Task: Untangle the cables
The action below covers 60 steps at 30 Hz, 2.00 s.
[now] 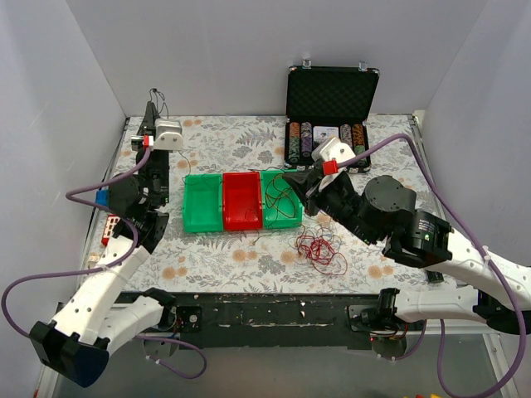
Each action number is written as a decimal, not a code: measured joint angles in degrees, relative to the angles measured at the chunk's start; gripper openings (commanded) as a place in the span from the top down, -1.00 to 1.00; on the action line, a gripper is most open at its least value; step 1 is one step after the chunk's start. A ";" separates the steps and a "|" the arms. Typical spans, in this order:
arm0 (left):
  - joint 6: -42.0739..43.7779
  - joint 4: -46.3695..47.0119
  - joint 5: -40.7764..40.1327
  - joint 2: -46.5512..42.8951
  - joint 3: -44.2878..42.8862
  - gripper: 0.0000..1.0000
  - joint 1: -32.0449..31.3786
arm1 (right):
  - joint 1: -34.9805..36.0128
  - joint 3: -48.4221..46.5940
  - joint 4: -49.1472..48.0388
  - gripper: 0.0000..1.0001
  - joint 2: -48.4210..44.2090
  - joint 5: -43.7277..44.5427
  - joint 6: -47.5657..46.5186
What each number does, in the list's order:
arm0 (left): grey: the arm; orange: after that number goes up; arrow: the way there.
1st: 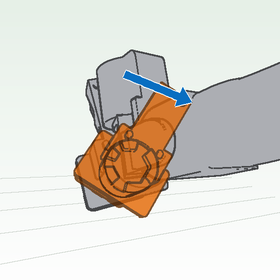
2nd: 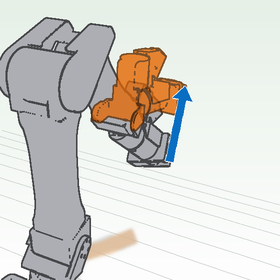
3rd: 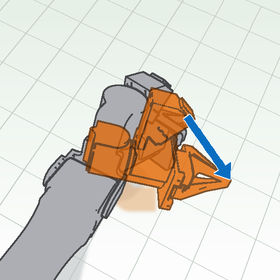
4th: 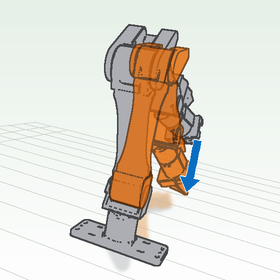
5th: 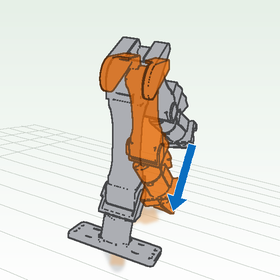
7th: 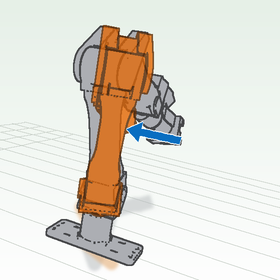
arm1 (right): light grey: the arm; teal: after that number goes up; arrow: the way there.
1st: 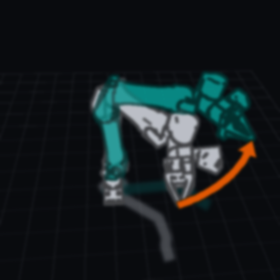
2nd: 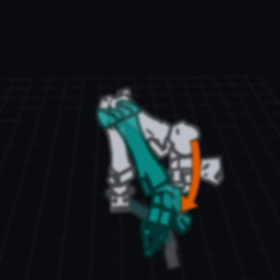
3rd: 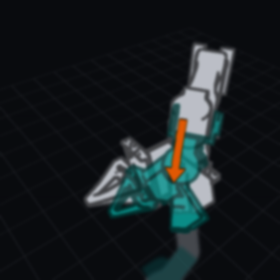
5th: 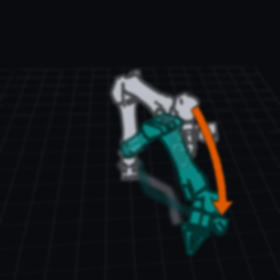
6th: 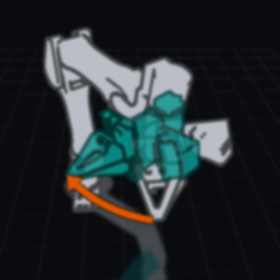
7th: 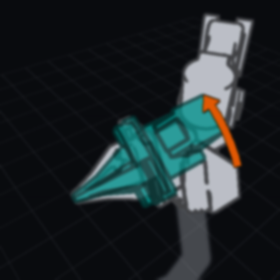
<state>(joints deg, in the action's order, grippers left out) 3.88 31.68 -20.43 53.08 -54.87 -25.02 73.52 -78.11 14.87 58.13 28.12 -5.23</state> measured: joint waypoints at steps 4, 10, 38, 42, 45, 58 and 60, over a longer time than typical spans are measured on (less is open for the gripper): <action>-3.37 -2.86 1.66 -0.68 2.25 1.00 1.05 | 0.00 0.02 -0.02 0.97 -0.26 0.00 0.55; -7.19 -9.09 4.66 -2.97 8.68 1.00 1.40 | 0.00 0.68 -0.09 0.97 -0.31 -0.02 0.79; -14.95 -16.46 15.02 31.15 10.73 1.00 10.67 | 0.00 3.32 -4.76 0.97 1.11 -3.26 3.72; -15.30 -21.53 17.73 34.42 9.86 1.00 10.64 | 0.00 3.32 -5.46 0.97 1.36 -3.23 3.72; -15.41 -24.46 19.52 35.26 9.86 1.00 10.64 | 0.00 3.32 -6.36 0.97 1.36 -3.23 3.72; -16.94 -32.28 22.95 39.50 9.66 0.27 10.67 | 0.00 3.32 -8.20 0.97 3.50 -3.17 3.74; -17.59 -34.93 23.54 39.47 8.20 -0.09 10.78 | 0.00 3.32 -8.24 0.97 3.93 -3.15 3.74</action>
<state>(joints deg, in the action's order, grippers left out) -13.72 -3.25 3.11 92.55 -46.68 -14.24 73.52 -74.78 6.63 62.06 24.97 -1.50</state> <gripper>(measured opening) 0.335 0.023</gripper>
